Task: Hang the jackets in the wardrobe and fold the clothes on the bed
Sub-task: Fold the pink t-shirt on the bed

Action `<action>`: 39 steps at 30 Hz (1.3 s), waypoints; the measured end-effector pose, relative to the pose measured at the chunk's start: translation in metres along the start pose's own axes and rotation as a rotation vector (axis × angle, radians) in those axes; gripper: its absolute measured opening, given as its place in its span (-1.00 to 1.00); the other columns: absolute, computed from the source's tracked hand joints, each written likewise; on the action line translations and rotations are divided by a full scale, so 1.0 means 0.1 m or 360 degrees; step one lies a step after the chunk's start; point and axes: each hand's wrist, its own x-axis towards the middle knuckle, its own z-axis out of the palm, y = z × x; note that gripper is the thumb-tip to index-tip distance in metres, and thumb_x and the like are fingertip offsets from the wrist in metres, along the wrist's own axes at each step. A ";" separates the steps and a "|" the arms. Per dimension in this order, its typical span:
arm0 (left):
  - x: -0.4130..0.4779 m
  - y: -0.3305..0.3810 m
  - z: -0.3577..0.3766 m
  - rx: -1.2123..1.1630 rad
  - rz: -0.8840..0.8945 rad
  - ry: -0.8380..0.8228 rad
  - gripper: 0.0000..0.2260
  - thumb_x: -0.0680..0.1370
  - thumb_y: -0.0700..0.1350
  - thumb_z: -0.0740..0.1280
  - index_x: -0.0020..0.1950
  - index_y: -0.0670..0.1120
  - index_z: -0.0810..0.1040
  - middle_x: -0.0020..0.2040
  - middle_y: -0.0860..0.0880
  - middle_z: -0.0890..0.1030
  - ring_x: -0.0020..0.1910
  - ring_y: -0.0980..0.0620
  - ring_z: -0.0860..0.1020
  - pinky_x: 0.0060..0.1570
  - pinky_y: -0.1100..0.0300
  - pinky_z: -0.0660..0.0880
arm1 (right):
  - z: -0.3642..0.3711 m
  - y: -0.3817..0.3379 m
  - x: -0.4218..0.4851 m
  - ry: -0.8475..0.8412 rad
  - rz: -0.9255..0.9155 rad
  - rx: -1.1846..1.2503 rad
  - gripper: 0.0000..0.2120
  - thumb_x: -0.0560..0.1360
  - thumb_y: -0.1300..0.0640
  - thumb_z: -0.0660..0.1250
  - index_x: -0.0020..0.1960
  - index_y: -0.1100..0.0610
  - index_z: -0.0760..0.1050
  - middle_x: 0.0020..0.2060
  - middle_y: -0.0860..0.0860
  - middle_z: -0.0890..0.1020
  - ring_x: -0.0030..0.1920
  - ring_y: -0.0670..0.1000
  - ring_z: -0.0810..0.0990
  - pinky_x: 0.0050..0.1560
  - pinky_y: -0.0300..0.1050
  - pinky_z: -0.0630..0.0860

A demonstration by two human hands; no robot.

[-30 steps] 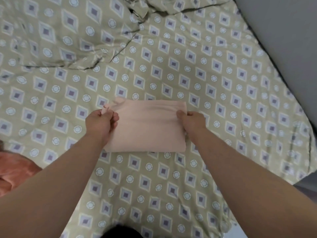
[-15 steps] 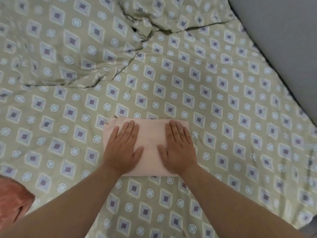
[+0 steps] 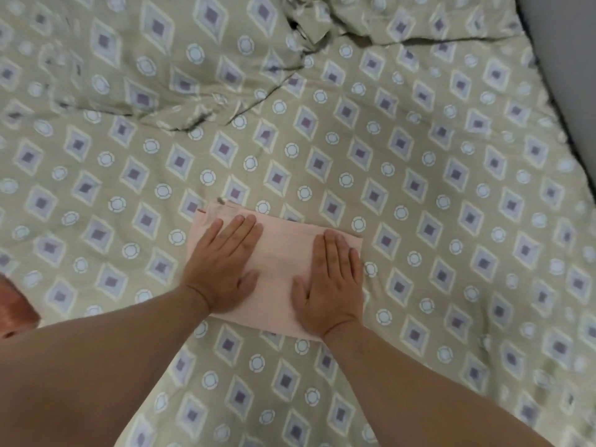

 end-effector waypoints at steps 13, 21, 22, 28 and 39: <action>-0.05 -0.03 0.02 -0.0088 -0.0154 0.0128 -0.32 0.52 0.13 0.12 0.54 -0.24 0.28 0.55 -0.22 0.26 0.54 -0.17 0.24 0.53 -0.05 0.04 | 0.11 0.03 -0.01 0.0167 -0.0042 0.0015 -0.27 0.45 -0.09 0.13 0.51 0.30 0.28 0.49 0.21 0.36 0.52 0.18 0.26 0.51 0.14 0.06; -0.06 -0.02 0.04 -0.0178 -0.0469 0.0299 -0.24 0.47 0.19 0.12 0.54 -0.26 0.22 0.57 -0.27 0.19 0.57 -0.19 0.13 0.55 -0.11 -0.01 | 0.12 0.05 -0.03 0.0264 -0.0043 0.0074 -0.27 0.43 -0.10 0.16 0.50 0.27 0.31 0.47 0.18 0.39 0.50 0.14 0.25 0.54 0.07 0.01; -0.06 -0.02 0.05 -0.0196 -0.0524 0.0322 -0.23 0.47 0.21 0.12 0.54 -0.26 0.21 0.57 -0.27 0.18 0.56 -0.19 0.13 0.54 -0.11 0.02 | 0.14 0.05 -0.04 0.0285 -0.0040 0.0093 -0.28 0.43 -0.11 0.16 0.49 0.27 0.32 0.47 0.19 0.39 0.50 0.15 0.26 0.53 0.07 0.01; -0.11 0.01 -0.01 -0.0432 -0.1006 0.0652 -0.29 0.40 0.22 0.26 0.41 -0.20 0.32 0.37 -0.23 0.40 0.34 -0.23 0.34 0.33 -0.15 0.27 | 0.09 0.04 -0.12 0.0326 0.0114 0.0302 -0.29 0.44 -0.15 0.20 0.49 0.18 0.29 0.52 0.17 0.28 0.49 0.10 0.16 0.50 0.02 0.01; -0.44 0.07 -0.61 -0.2133 -0.1698 -0.0055 -0.62 0.38 -0.03 0.58 0.10 -0.14 0.59 0.01 -0.10 0.69 -0.01 -0.15 0.65 0.05 -0.06 0.59 | -0.77 -0.08 -0.29 -0.0395 0.1542 0.2076 -0.73 0.49 0.08 0.46 0.13 0.18 0.58 -0.02 0.10 0.69 -0.03 0.17 0.65 0.08 0.17 0.59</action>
